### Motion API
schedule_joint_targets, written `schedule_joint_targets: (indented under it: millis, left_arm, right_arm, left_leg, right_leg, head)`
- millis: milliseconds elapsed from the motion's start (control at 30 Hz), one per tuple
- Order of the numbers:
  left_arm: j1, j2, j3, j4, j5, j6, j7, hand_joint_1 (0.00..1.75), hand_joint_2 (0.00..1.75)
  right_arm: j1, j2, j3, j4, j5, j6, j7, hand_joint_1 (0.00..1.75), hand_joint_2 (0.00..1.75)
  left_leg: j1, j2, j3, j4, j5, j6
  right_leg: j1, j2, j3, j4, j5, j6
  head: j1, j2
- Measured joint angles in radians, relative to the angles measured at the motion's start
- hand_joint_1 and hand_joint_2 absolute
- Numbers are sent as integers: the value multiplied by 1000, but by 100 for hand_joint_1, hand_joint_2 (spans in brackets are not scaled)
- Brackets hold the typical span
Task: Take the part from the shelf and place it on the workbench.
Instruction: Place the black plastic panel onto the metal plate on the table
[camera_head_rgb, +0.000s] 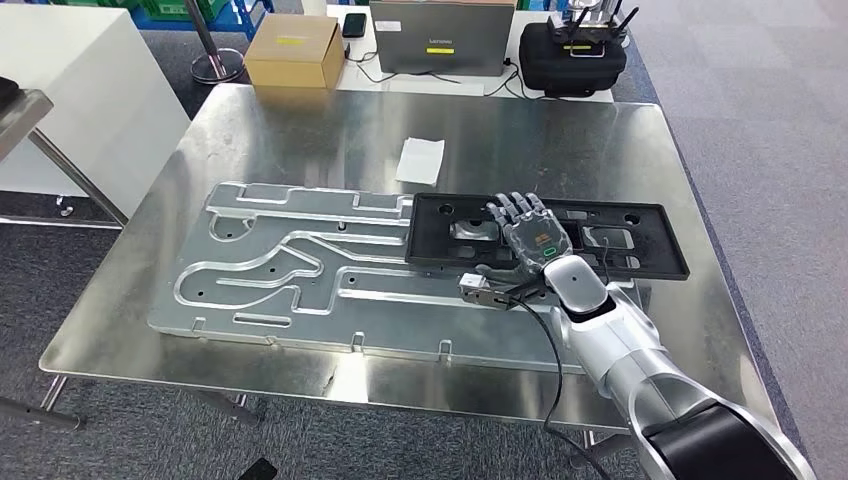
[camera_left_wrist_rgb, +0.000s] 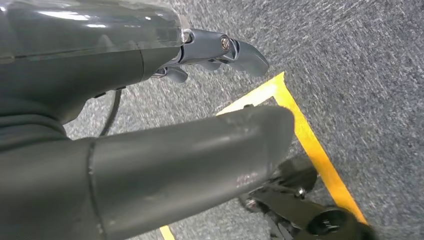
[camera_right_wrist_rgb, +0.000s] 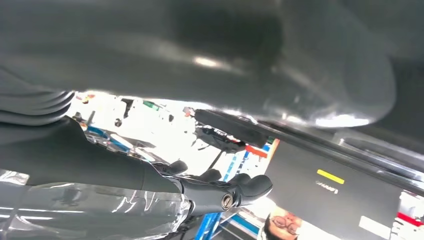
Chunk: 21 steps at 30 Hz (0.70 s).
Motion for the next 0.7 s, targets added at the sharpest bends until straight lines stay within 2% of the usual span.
schedule_joint_targets:
  millis: [33, 67, 100, 133, 167, 233, 267, 367, 400, 433, 467, 533, 567, 600, 633, 667, 700]
  left_arm:
    - [0, 1, 0, 0, 4, -7, -1, 0, 0]
    - [1, 2, 0, 0, 8, -14, -2, 0, 0]
    - [2, 2, 0, 0, 10, -19, -2, 0, 0]
    - [2, 3, 0, 0, 13, -22, -3, 0, 0]
    - [1, 4, 0, 0, 15, -24, -4, 0, 0]
    - [-1, 5, 0, 0, 19, -25, -6, 0, 0]
    - [-2, 5, 0, 0, 20, -26, -6, 0, 0]
    - [-1, 6, 0, 0, 21, -30, -7, 0, 0]
    - [-2, 6, 0, 0, 22, -32, -6, 0, 0]
    - [-2, 5, 0, 0, 22, -35, -6, 0, 0]
    - [-3, 5, 0, 0, 22, -36, -6, 0, 0]
    - [-4, 5, 0, 0, 23, -39, -6, 0, 0]
    - [-4, 5, 0, 0, 23, -41, -6, 0, 0]
    - [-3, 5, 0, 0, 23, -42, -6, 0, 0]
    - [-3, 5, 0, 0, 23, -42, -6, 0, 0]
    - [-3, 5, 0, 0, 23, -43, -6, 0, 0]
    - [-4, 4, 0, 0, 23, -43, -6, 0, 0]
  right_arm:
    - [3, 0, 0, 0, 1, -1, 0, 0, 0]
    - [7, 0, 0, 0, 1, -1, 0, 0, 0]
    - [10, 0, 0, -1, 2, -1, -1, 0, 0]
    - [11, 0, 0, -2, 2, -1, -1, 0, 0]
    - [11, 0, 0, -4, 2, -1, -1, 0, 0]
    - [10, 0, 0, -8, 2, -2, -1, 0, 0]
    - [10, 0, -1, -10, 2, -3, -1, 0, 0]
    - [11, -2, -2, -10, 2, -5, -2, 0, 0]
    - [11, -4, -3, -10, 2, -5, -2, 0, 0]
    - [11, -6, -4, -10, 1, -5, -2, 0, 0]
    - [11, -7, -6, -10, 1, -5, -2, 0, 0]
    - [13, -8, -7, -10, 1, -5, -2, 0, 0]
    - [14, -9, -7, -10, 1, -5, -2, 0, 0]
    - [15, -10, -7, -10, 1, -5, -3, 0, 0]
    - [16, -10, -8, -10, 1, -5, -3, 0, 0]
    - [15, -10, -8, -10, 1, -5, -3, 0, 0]
    - [13, -10, -8, -12, 1, -6, -3, 0, 0]
  left_leg:
    - [1, 0, -24, 58, -25, -4]
    - [2, 0, -36, 90, -32, -7]
    - [3, 0, -29, 81, -20, -9]
    - [6, 1, -4, 36, 8, -11]
    - [8, 1, 31, -33, 38, -12]
    - [7, 0, 83, -137, 76, -8]
    - [5, -2, 90, -157, 82, -3]
    - [2, -2, 80, -160, 97, 21]
    - [4, -1, 76, -164, 105, 30]
    - [5, 1, 69, -168, 114, 38]
    - [6, 3, 61, -170, 123, 44]
    - [5, 4, 37, -170, 140, 48]
    - [5, 4, 25, -170, 149, 48]
    - [4, 4, 12, -170, 159, 47]
    - [4, 4, 0, -170, 168, 45]
    - [4, 3, -10, -170, 178, 43]
    - [3, 3, -18, -169, 187, 41]
  right_leg:
    - [0, 0, -2, 2, 0, 0]
    - [0, 0, -5, 4, 0, 0]
    - [-1, 0, -8, 9, 0, 0]
    - [-2, 0, -12, 14, -1, 1]
    - [-2, 0, -16, 21, -2, 4]
    - [0, 2, -27, 35, -3, 14]
    - [1, 3, -31, 39, -1, 21]
    - [0, 4, -39, 39, 6, 42]
    - [-2, 4, -45, 50, -9, 47]
    - [-3, 4, -57, 80, -40, 52]
    - [-5, 4, -75, 130, -84, 57]
    - [-6, 4, -116, 259, -167, 64]
    - [-6, 4, -123, 302, -184, 65]
    - [-5, 4, -113, 312, -179, 65]
    - [-5, 4, -84, 287, -158, 62]
    - [-4, 4, -39, 230, -131, 56]
    - [-1, 4, 15, 157, -117, 48]
  head:
    - [-1, 0]
    - [-1, 0]
    - [-1, 0]
    - [-2, 0]
    - [-2, 0]
    - [-2, 0]
    - [-2, 0]
    - [-1, 0]
    - [0, 0]
    - [2, 0]
    - [4, 0]
    - [6, 0]
    - [6, 0]
    - [6, 0]
    - [6, 0]
    - [6, 0]
    - [6, 0]
